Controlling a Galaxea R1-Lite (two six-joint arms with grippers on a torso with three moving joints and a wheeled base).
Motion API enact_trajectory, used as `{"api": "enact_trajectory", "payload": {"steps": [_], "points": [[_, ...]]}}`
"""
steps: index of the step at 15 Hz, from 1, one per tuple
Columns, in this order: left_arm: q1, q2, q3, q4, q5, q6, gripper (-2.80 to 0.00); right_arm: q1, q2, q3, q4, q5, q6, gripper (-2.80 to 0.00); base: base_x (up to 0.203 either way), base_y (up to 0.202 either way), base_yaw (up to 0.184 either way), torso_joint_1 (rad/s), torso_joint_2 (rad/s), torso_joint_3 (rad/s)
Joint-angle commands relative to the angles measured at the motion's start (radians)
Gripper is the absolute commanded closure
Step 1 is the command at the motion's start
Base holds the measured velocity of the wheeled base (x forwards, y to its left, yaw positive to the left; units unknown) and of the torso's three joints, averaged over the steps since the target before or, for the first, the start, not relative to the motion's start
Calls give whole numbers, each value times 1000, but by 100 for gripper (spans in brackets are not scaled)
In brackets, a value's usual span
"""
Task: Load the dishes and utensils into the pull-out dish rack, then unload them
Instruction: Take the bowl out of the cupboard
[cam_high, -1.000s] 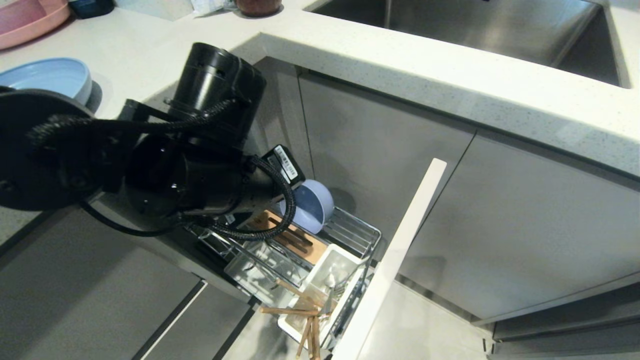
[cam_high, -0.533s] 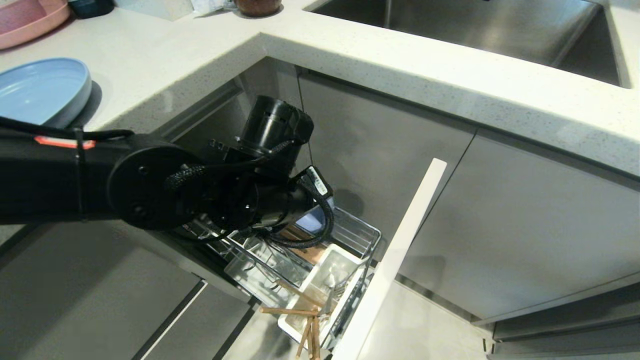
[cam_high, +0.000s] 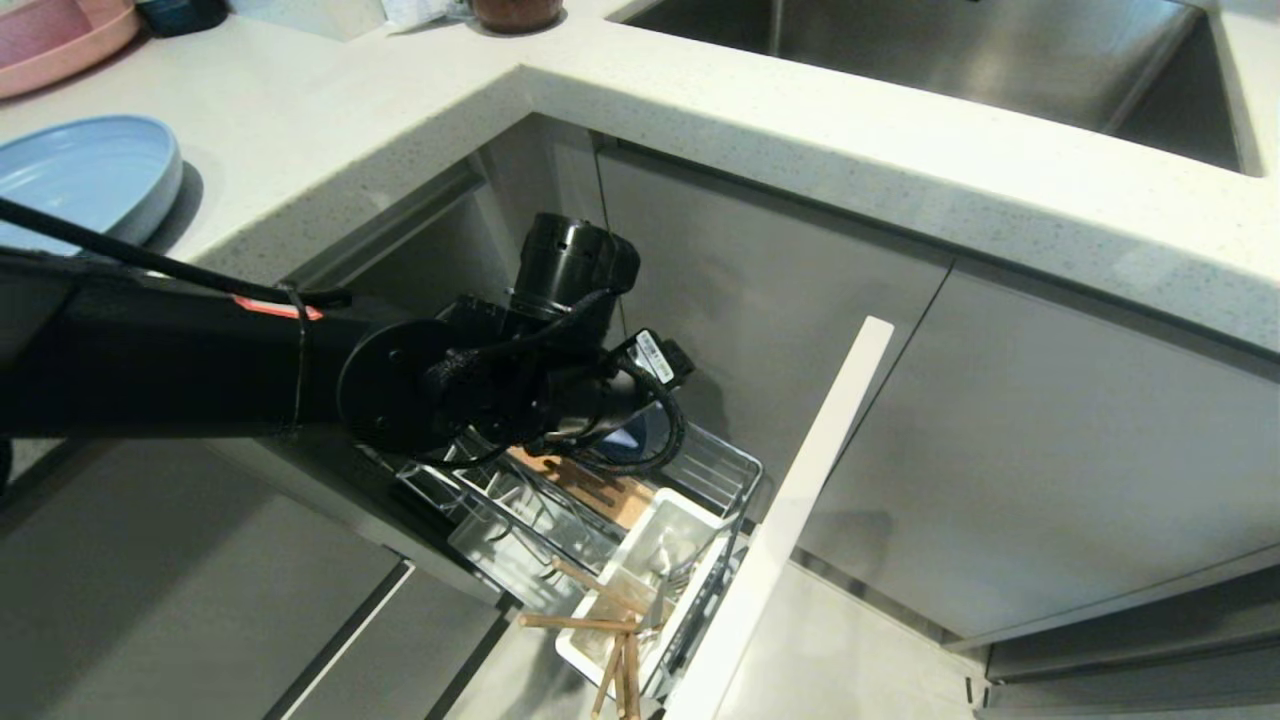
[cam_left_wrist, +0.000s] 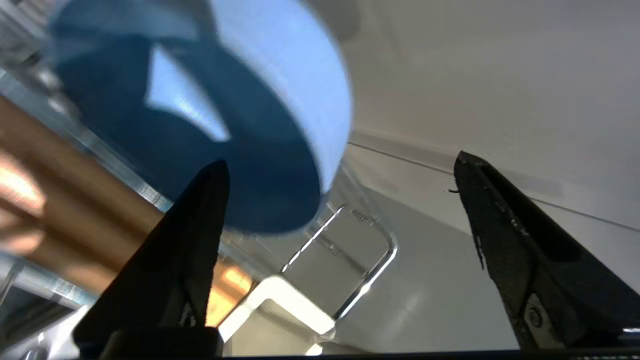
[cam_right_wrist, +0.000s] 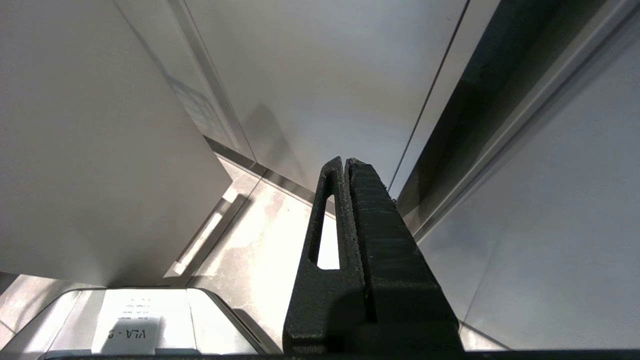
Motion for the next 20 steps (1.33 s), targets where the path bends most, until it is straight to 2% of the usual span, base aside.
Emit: {"api": "enact_trajectory", "payload": {"steps": [1,5,15,16,20], "points": [[11,37,-9,-5,-5,3,-280,0,-3,2,0,0,1,0,0,0,0,0,0,0],[20,51,-9,-38,-13,22,-280,0,-3,2,0,0,0,0,0,0,0,0,0,0],[28,51,-11,-38,-13,24,-280,0,-4,2,0,0,0,0,0,0,0,0,0,0],[28,51,-11,-36,-13,27,0,0,-3,2,0,0,0,0,0,0,0,0,0,0],[31,48,-11,-36,-13,26,0,0,-3,2,0,0,0,0,0,0,0,0,0,0]]}}
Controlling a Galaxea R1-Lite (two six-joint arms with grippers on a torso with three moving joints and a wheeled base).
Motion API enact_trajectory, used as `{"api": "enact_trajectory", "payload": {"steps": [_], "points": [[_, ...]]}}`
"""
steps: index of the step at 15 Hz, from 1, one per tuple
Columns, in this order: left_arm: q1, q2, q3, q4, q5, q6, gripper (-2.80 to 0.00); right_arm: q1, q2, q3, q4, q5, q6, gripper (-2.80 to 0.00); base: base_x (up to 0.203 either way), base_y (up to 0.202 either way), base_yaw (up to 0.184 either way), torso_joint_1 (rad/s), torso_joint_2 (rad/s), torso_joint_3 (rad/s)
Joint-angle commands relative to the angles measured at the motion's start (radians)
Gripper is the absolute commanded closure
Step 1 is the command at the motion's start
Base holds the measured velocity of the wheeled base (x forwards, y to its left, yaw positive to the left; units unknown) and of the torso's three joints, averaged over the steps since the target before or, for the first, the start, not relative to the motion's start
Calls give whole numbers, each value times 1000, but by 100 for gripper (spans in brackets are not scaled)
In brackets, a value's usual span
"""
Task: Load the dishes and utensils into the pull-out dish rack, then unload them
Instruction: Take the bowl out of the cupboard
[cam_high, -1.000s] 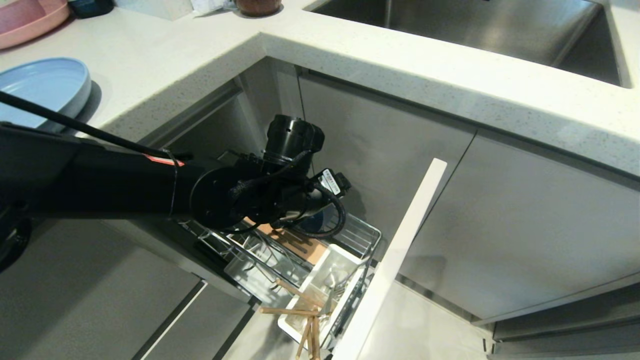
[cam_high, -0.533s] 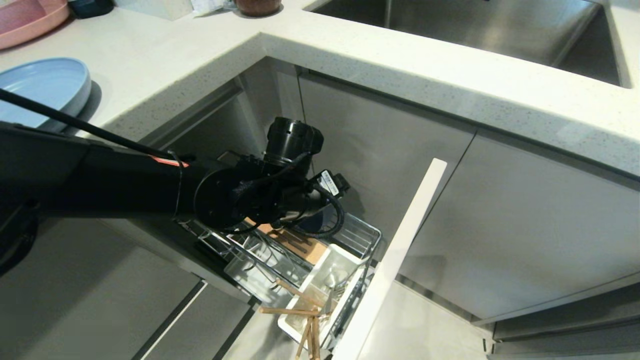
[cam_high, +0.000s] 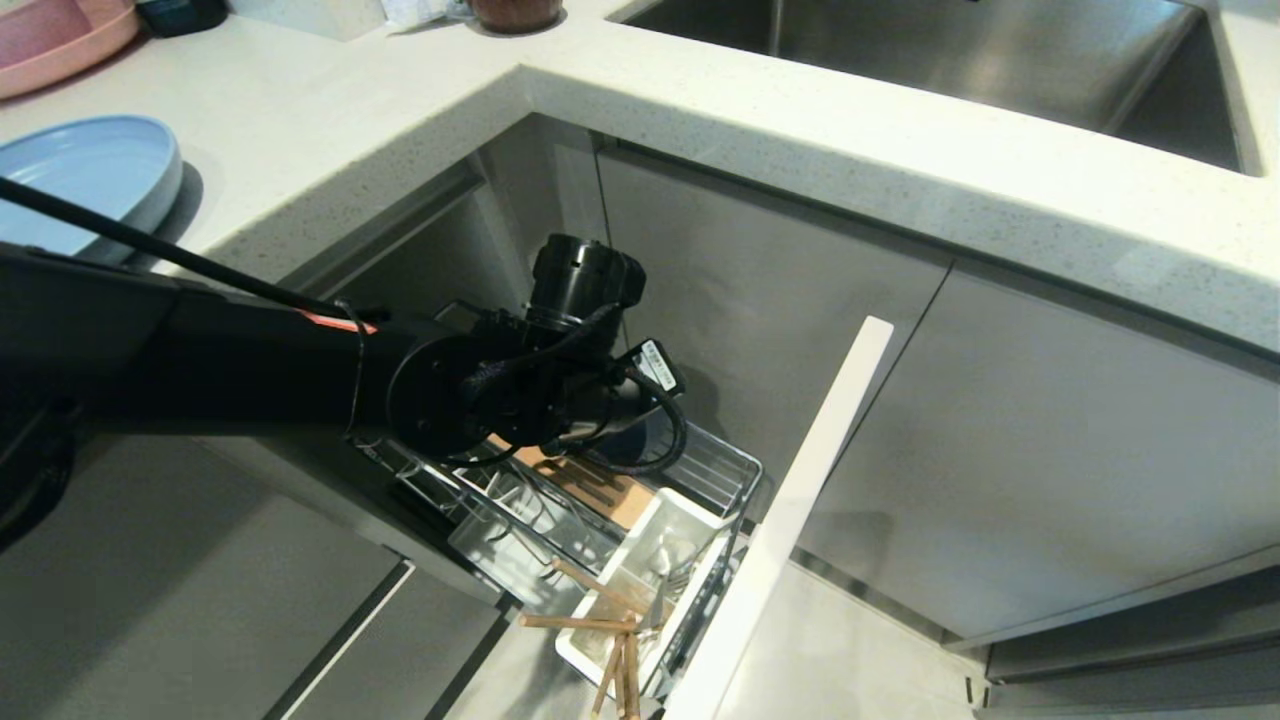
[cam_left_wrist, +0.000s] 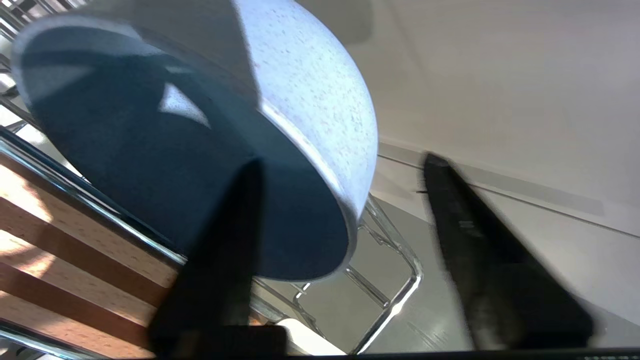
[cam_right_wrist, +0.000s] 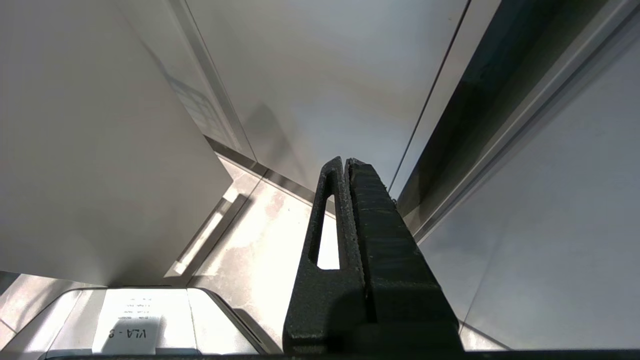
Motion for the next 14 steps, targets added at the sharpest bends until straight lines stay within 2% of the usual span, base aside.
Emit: {"api": "enact_trajectory", "payload": {"steps": [1,9,14], "points": [[1,-5,0,0,2,-5,0,0,-3,2,0,0,0,0,0,0,0,0,0,0],[-3,-30,5,0,2,-7,0,0,-3,2,0,0,0,0,0,0,0,0,0,0],[-4,-107,10,0,2,-10,0,0,-4,2,0,0,0,0,0,0,0,0,0,0]]}}
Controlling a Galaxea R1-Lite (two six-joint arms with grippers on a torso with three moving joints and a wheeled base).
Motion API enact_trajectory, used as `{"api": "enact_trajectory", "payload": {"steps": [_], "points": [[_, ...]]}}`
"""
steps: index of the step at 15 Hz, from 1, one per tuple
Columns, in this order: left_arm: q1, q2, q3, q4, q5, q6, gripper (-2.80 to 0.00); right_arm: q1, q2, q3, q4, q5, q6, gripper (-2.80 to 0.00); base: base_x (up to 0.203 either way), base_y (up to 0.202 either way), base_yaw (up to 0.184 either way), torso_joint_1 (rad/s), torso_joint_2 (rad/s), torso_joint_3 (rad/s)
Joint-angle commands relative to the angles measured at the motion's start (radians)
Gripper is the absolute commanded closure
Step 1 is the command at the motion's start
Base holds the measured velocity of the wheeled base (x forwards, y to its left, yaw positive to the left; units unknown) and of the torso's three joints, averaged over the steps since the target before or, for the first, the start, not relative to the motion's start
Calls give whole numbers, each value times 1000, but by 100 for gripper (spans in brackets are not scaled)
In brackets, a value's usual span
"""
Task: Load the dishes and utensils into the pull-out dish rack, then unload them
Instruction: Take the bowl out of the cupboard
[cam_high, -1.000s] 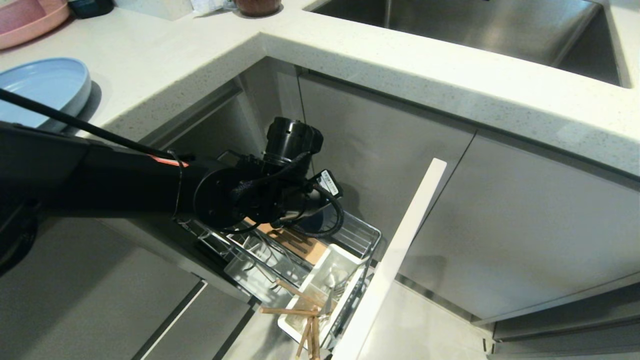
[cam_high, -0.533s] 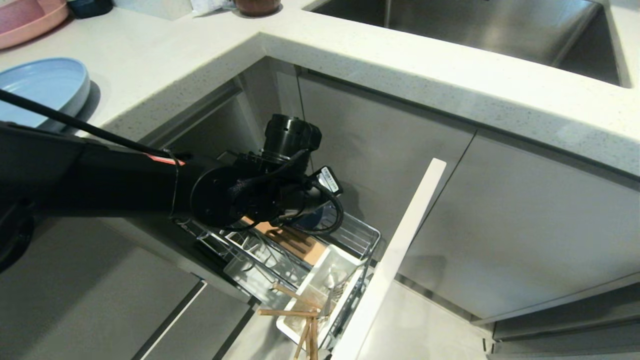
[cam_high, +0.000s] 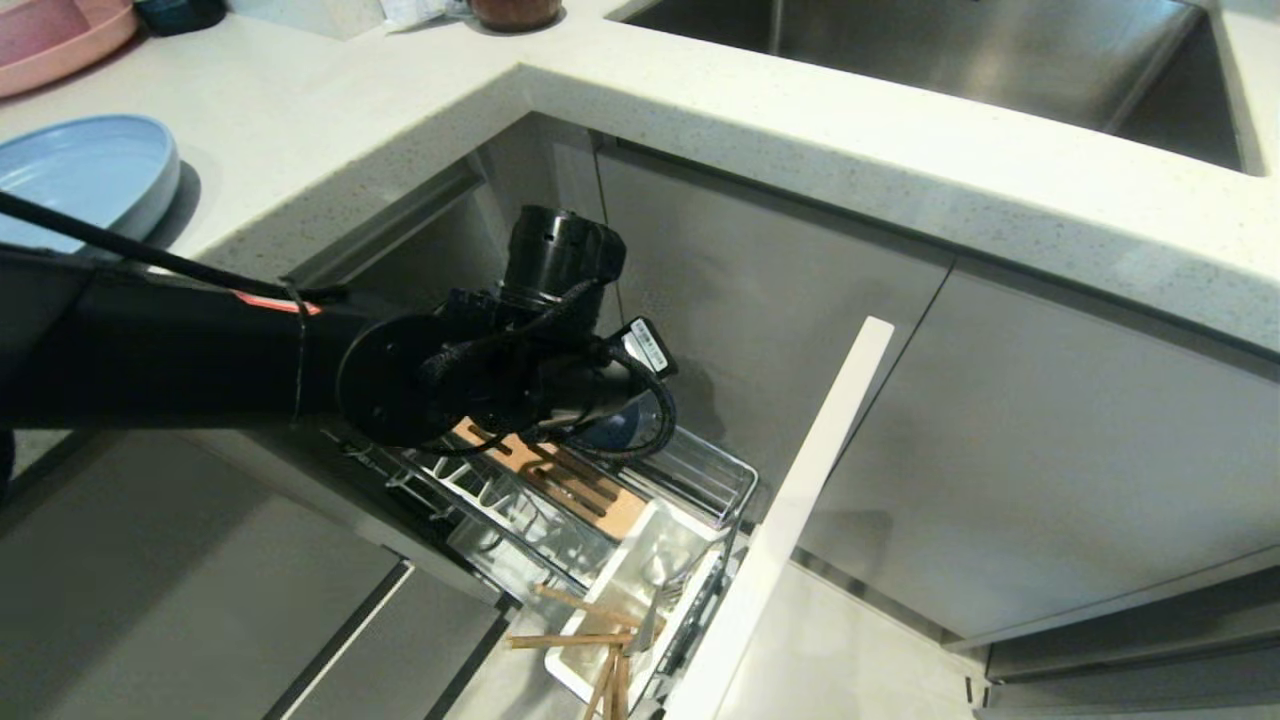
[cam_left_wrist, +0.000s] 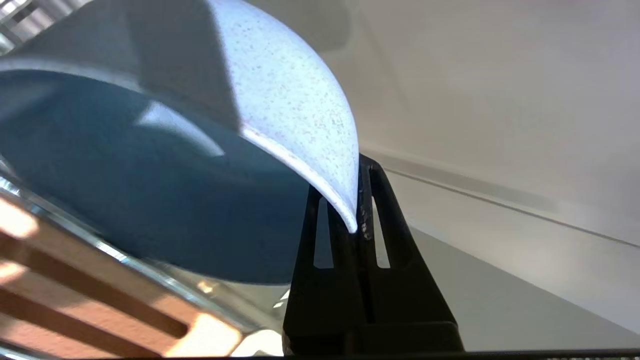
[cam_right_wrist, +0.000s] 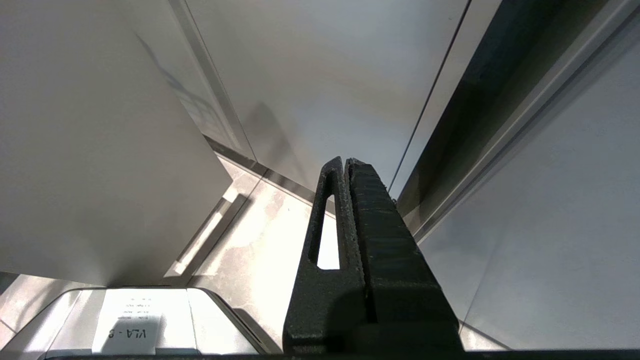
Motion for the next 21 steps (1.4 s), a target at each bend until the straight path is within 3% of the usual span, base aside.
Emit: {"api": "enact_trajectory", "payload": {"steps": [1,9,14,18,21], "points": [[0,-62,2,-1,2,-5,0,0,-3,2,0,0,0,0,0,0,0,0,0,0],[-5,-227,13,8,2,-1,0,0,-2,2,0,0,0,0,0,0,0,0,0,0],[-86,-435,42,11,1,8,0,0,-2,2,0,0,0,0,0,0,0,0,0,0],[-194,-620,59,12,0,52,0,0,-4,2,0,0,1,0,0,0,0,0,0,0],[-206,-727,42,13,0,106,0,0,-3,2,0,0,1,0,0,0,0,0,0,0]]}}
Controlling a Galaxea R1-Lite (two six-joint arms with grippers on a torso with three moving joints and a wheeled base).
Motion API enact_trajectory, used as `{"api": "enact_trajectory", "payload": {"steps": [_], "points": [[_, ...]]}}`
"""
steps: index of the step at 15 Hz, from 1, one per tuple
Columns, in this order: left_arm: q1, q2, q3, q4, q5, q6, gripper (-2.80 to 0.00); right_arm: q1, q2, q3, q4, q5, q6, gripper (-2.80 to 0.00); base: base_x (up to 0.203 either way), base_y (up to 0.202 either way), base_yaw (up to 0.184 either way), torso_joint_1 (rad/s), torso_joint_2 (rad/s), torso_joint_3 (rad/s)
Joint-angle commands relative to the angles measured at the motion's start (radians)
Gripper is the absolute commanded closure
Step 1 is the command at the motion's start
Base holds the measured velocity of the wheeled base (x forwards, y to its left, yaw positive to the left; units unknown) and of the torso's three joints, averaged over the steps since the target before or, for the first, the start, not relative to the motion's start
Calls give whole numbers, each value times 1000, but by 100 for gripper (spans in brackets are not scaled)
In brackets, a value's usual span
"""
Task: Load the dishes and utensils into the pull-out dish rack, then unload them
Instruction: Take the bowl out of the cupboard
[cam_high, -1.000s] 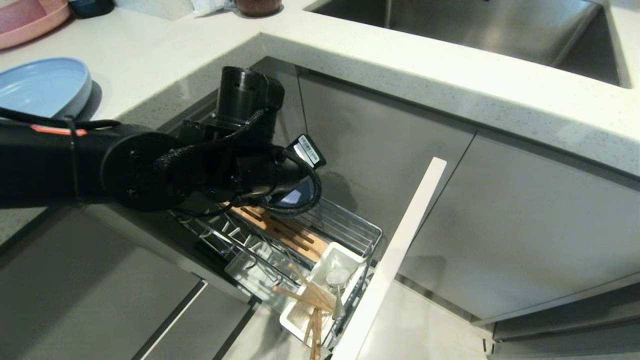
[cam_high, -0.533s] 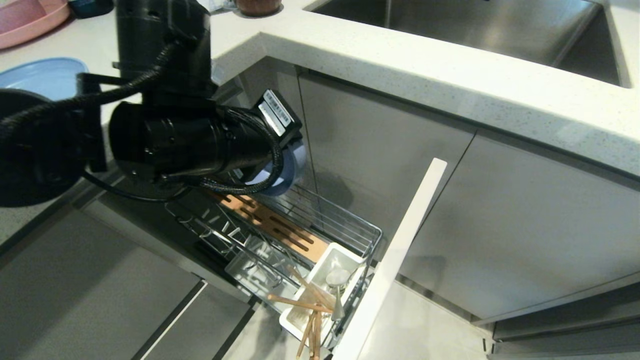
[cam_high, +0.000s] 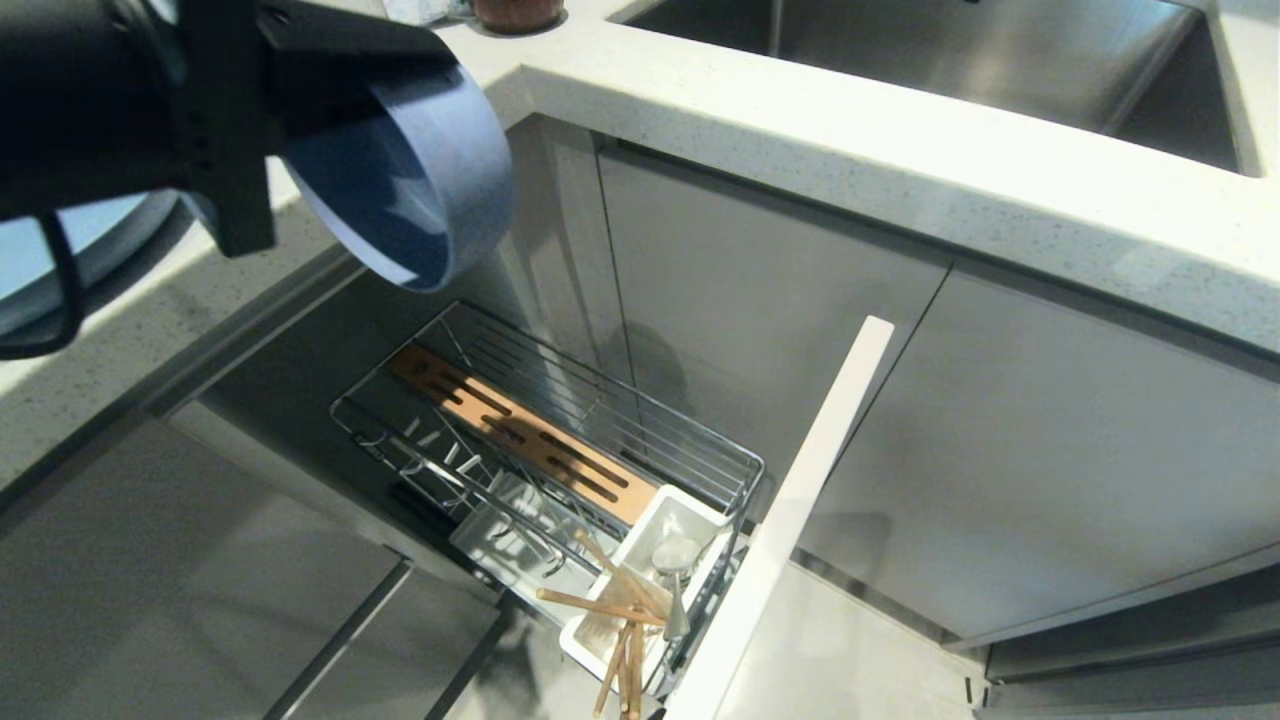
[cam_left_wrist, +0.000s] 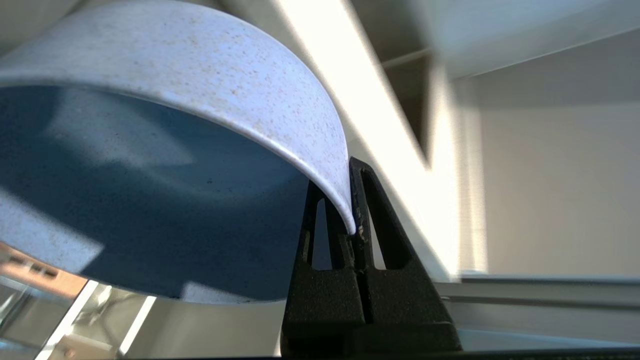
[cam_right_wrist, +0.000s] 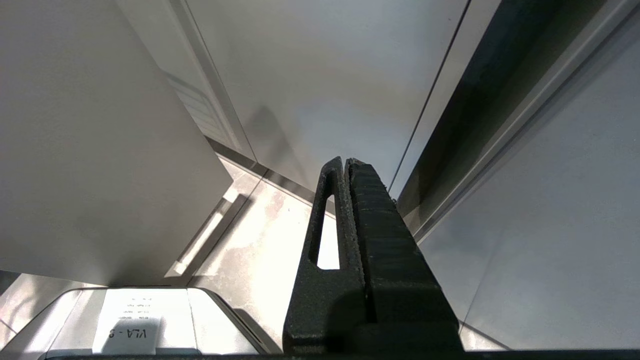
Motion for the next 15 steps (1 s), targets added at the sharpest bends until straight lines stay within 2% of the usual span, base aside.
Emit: {"api": "enact_trajectory", "payload": {"steps": [1,3,6,10,15], "points": [[-4,-125,-19,0,3,37,0,0,-4,2,0,0,0,0,0,0,0,0,0,0],[20,-181,-34,0,3,90,0,0,-2,2,0,0,1,0,0,0,0,0,0,0],[129,-238,-52,-3,-7,156,0,0,-2,2,0,0,0,0,0,0,0,0,0,0],[314,-314,-75,-1,-111,209,0,0,-2,2,0,0,1,0,0,0,0,0,0,0],[561,-317,-79,22,-138,328,0,0,-2,2,0,0,0,0,0,0,0,0,0,0]]}}
